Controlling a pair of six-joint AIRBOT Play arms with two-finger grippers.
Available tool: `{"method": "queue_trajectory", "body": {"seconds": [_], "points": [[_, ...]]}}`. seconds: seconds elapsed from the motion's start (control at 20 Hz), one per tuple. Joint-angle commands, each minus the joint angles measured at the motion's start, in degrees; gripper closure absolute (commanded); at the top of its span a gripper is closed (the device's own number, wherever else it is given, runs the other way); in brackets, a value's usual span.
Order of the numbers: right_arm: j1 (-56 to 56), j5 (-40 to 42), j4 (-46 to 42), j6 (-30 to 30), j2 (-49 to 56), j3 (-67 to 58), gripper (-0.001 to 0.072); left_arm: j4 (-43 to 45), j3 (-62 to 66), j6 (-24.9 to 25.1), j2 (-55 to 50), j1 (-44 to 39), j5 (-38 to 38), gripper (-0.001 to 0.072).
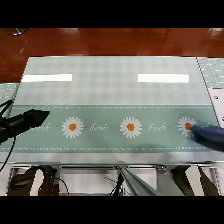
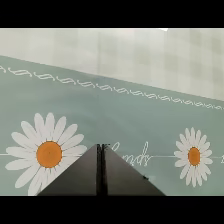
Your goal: Fold the shirts.
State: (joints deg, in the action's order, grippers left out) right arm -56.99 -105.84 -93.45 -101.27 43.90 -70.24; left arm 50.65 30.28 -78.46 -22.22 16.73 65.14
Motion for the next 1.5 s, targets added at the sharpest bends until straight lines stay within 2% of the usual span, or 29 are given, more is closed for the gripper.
{"method": "queue_trajectory", "body": {"seconds": [0.0, 0.05, 0.1, 0.2, 0.25, 0.35, 0.4, 0.45, 0.5, 0.55, 0.6, 0.7, 0.8, 0.9, 1.0, 1.05, 1.1, 1.15, 1.25, 1.45], "points": [[-4.35, 0.72, -12.44, -4.13, -6.32, 9.27, 0.0385, -0.15, -0.02, 0.00, 0.07, 0.02, -0.20, 0.0683], [-4.33, 0.72, -12.72, -4.13, -6.62, 11.26, 0.0105, -0.15, -0.02, 0.00, 0.07, 0.02, -0.13, 0.0683], [-4.31, 0.76, -12.20, -4.00, -6.54, 12.41, 0.0082, -0.11, -0.02, 0.26, 0.04, 0.02, -0.15, 0.0683], [-4.31, 2.01, -11.78, -2.91, -5.79, 12.37, 0.0081, -0.07, 0.09, 4.15, 0.04, 0.04, -0.68, 0.0683], [-4.31, 3.58, -11.02, -2.56, -5.07, 11.45, 0.0082, -0.07, 0.37, 4.31, 0.02, 0.09, -2.32, 0.0683], [-4.26, 7.69, -4.55, -0.96, -2.23, 6.47, 0.0084, -0.13, 2.80, 4.28, -1.22, 0.09, -6.27, 0.0683], [-4.26, 10.32, 1.51, 0.20, -0.11, 2.51, 0.0112, -0.15, 5.18, 4.28, -3.04, 0.09, -7.58, 0.0683], [-4.26, 12.57, 8.41, 0.09, 2.19, -1.55, 0.0205, -0.81, 8.70, 4.33, -6.01, 0.04, -7.93, 0.0684], [-4.26, 14.88, 17.44, 0.09, 4.63, -5.53, 0.0420, -2.14, 12.63, 4.55, -9.46, 0.02, -7.48, 0.0684], [-3.48, 18.29, 28.39, 0.50, 7.04, -9.01, 0.0603, -5.40, 17.38, 6.32, -13.64, 0.02, -6.40, 0.0683], [-0.68, 23.02, 38.40, 2.69, 8.83, -11.39, 0.0684, -9.81, 22.05, 8.17, -17.79, -0.09, -4.76, 0.0684], [11.43, 32.41, 46.07, 6.71, 10.67, -13.62, 0.0685, -17.73, 31.89, 10.54, -26.34, -3.08, -1.53, 0.0684], [29.05, 36.98, 41.13, 11.45, 11.54, -13.51, 0.0684, -14.64, 39.78, 10.25, -33.18, -11.37, -0.55, 0.0685], [48.02, 39.23, 24.87, 10.56, 12.70, -11.74, 0.0684, -3.96, 42.32, 6.29, -37.03, -22.23, -0.90, 0.0686], [64.74, 38.01, 1.66, 3.17, 14.75, -6.73, 0.0685, 9.09, 39.36, -1.68, -38.36, -31.17, -3.13, 0.0685], [69.37, 36.61, -7.13, -2.45, 15.98, -2.89, 0.0686, 15.91, 36.41, -7.17, -38.71, -33.94, -4.61, 0.0684], [71.32, 36.17, -11.23, -7.39, 17.09, 1.07, 0.0686, 20.87, 33.14, -11.61, -38.88, -35.26, -6.21, 0.0683], [71.38, 36.50, -12.00, -10.19, 18.45, 4.96, 0.0686, 24.17, 29.38, -13.97, -38.95, -35.32, -8.07, 0.0684], [69.85, 36.00, -11.87, -10.60, 21.51, 8.70, 0.0686, 26.43, 24.72, -13.94, -39.34, -33.68, -9.62, 0.0683], [69.31, 33.53, -11.91, -10.49, 24.46, 8.81, 0.0686, 26.49, 23.69, -13.79, -39.71, -32.04, -8.83, 0.0683]]}}
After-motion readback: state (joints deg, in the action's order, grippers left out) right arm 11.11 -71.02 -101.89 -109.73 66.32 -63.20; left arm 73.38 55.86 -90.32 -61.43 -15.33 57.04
